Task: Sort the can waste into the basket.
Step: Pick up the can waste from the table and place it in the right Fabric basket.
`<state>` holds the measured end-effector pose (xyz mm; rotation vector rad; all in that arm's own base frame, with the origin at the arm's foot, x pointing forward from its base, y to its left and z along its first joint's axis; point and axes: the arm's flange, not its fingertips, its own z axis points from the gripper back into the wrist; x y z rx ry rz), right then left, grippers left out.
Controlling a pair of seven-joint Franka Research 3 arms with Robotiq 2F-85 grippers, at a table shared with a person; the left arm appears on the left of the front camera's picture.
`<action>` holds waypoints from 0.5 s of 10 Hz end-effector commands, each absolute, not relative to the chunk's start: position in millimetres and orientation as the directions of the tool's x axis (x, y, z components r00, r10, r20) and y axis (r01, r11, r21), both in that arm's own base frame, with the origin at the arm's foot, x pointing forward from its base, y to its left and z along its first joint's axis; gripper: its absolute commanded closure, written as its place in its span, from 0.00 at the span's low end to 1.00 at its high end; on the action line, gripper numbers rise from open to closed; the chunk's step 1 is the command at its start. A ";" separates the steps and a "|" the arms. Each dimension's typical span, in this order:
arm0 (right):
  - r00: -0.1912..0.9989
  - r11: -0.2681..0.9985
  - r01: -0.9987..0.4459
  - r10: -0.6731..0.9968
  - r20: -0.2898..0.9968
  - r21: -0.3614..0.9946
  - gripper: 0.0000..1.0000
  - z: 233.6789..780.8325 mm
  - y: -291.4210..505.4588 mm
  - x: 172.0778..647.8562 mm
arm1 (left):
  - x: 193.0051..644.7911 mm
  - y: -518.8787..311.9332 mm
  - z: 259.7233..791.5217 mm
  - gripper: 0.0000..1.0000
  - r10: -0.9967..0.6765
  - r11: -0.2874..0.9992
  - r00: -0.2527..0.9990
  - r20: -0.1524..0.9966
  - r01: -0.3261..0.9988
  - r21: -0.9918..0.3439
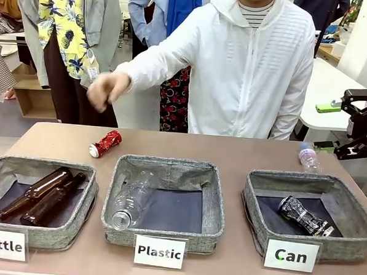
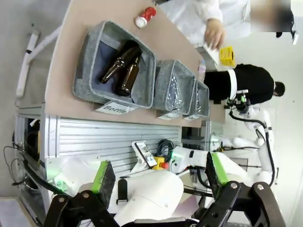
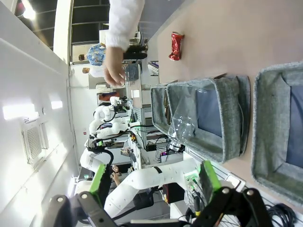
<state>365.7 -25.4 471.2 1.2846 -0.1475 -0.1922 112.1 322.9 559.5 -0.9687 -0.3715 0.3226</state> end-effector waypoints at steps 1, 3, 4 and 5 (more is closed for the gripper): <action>0.977 0.277 0.038 -0.211 0.022 0.960 0.00 472.7 -27.8 365.4 | 93.5 327.9 567.4 0.00 0.458 0.544 0.864 0.209 -0.087 -0.834; 0.977 0.277 0.038 -0.211 0.022 0.960 0.00 472.7 -27.8 365.4 | 141.7 296.8 600.6 0.00 0.197 0.720 0.907 0.372 0.124 -0.683; 0.977 0.277 0.038 -0.211 0.022 0.960 0.00 472.7 -27.8 365.4 | 188.9 271.3 616.5 0.00 0.054 0.768 0.925 0.376 0.203 -0.608; 0.977 0.277 0.038 -0.211 0.022 0.960 0.00 472.7 -27.8 365.4 | 229.3 242.9 623.4 0.00 -0.035 0.796 0.930 0.366 0.247 -0.552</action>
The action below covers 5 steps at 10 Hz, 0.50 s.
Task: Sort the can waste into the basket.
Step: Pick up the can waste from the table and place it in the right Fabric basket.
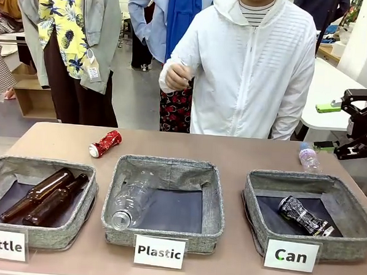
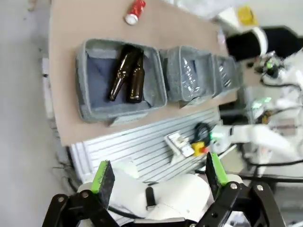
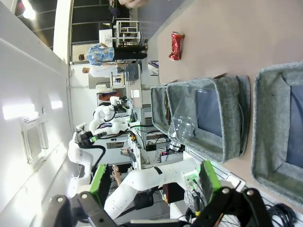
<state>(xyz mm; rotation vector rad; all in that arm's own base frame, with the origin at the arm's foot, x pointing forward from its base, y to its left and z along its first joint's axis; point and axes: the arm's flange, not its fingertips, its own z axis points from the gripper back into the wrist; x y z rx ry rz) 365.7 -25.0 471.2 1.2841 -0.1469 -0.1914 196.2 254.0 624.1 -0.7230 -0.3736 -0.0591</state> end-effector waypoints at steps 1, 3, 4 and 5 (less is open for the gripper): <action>0.977 0.277 0.038 -0.211 0.022 0.960 0.00 472.7 -27.8 365.4 | 263.2 213.4 625.2 0.00 -0.132 0.802 0.919 0.372 0.320 -0.505; 0.977 0.277 0.038 -0.211 0.022 0.960 0.00 472.7 -27.8 365.4 | 329.0 149.9 616.9 0.00 -0.273 0.782 0.854 0.443 0.465 -0.415; 0.977 0.277 0.038 -0.211 0.022 0.960 0.00 472.7 -27.8 365.4 | 357.2 115.8 602.0 0.00 -0.331 0.765 0.817 0.472 0.526 -0.373; 0.977 0.277 0.038 -0.211 0.022 0.960 0.00 472.7 -27.8 365.4 | 386.7 82.6 582.8 0.00 -0.357 0.766 0.800 0.483 0.546 -0.338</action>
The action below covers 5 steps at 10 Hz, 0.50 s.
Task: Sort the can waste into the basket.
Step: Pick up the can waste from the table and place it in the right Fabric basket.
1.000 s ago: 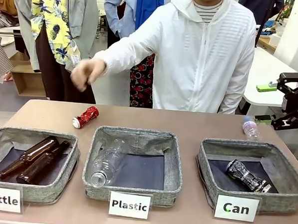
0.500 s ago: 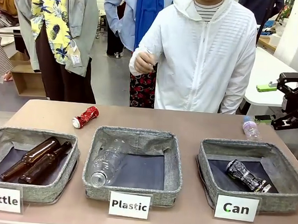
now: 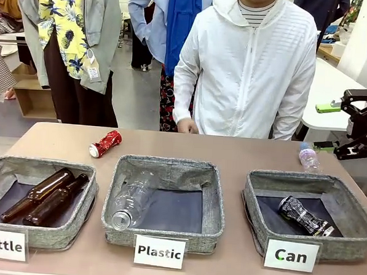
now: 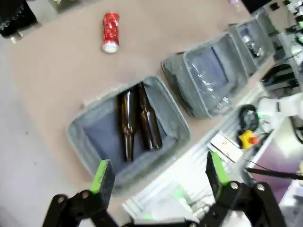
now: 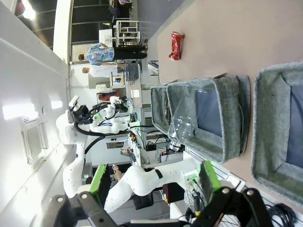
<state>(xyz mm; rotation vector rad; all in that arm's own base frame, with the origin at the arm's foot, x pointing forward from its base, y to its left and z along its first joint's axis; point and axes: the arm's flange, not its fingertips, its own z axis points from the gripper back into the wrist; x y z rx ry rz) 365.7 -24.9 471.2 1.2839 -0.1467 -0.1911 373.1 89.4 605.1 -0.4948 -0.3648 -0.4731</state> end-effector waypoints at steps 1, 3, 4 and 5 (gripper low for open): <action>0.977 0.277 0.038 -0.211 0.022 0.960 0.00 472.7 -27.8 365.4 | 415.0 52.1 564.2 0.00 -0.397 0.766 0.790 0.467 0.566 -0.306; 0.977 0.277 0.038 -0.211 0.022 0.960 0.00 472.7 -27.8 365.4 | 468.7 -2.0 540.0 0.00 -0.382 0.797 0.762 0.522 0.558 -0.231; 0.977 0.277 0.038 -0.211 0.022 0.960 0.00 472.7 -27.8 365.4 | 486.2 -25.6 522.8 0.00 -0.400 0.812 0.767 0.501 0.551 -0.195; 0.977 0.277 0.038 -0.211 0.022 0.960 0.00 472.7 -27.8 365.4 | 504.0 -46.7 503.6 0.00 -0.403 0.839 0.789 0.464 0.521 -0.158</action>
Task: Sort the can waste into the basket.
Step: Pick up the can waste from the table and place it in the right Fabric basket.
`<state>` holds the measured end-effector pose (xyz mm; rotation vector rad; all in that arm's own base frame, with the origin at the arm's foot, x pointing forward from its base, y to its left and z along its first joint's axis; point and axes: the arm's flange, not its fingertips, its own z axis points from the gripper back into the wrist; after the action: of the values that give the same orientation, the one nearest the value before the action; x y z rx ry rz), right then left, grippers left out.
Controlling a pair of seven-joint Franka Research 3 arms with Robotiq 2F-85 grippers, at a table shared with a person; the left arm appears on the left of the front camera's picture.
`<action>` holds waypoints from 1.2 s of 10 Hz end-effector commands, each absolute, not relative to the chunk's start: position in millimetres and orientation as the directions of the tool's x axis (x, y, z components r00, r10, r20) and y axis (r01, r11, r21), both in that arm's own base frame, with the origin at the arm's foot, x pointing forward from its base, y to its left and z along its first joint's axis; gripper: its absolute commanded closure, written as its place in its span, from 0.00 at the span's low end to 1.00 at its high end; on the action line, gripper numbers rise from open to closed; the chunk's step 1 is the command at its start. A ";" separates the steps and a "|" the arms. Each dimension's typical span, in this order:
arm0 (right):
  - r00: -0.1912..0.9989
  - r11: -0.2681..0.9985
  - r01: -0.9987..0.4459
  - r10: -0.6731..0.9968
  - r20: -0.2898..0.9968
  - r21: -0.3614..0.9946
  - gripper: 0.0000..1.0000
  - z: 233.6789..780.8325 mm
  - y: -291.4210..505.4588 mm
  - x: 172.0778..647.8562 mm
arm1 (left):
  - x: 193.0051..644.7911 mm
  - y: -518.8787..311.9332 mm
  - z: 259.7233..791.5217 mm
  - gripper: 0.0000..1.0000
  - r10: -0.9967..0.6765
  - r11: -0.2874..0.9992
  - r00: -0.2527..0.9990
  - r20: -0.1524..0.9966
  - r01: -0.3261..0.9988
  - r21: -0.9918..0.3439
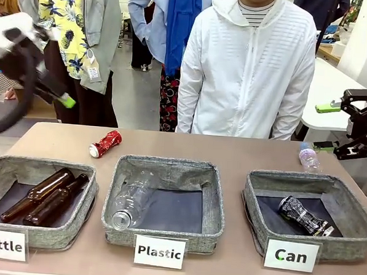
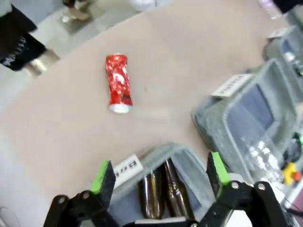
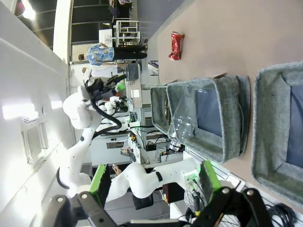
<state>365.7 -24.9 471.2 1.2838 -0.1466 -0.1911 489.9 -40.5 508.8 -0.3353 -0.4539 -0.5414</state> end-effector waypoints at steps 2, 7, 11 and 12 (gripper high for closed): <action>0.977 0.277 0.038 -0.211 0.022 0.960 0.00 472.7 -27.8 365.4 | 527.8 -65.3 474.9 0.00 -0.403 0.858 0.817 0.412 0.494 -0.142; 0.977 0.277 0.038 -0.211 0.022 0.960 0.00 472.7 -27.8 365.4 | 515.3 -65.6 483.8 0.00 -0.409 0.835 0.783 0.468 0.528 -0.153; 0.977 0.277 0.038 -0.211 0.022 0.960 0.00 472.7 -27.8 365.4 | 618.9 -83.9 444.6 0.00 -0.467 0.832 0.814 0.345 0.537 -0.139; 0.977 0.277 0.038 -0.211 0.022 0.960 0.00 472.7 -27.8 365.4 | 637.2 -92.0 426.4 0.00 -0.492 0.818 0.805 0.330 0.558 -0.140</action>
<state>365.7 -24.9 471.1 1.2837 -0.1463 -0.1912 609.2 -85.9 422.7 -0.2500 -0.3348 -0.5395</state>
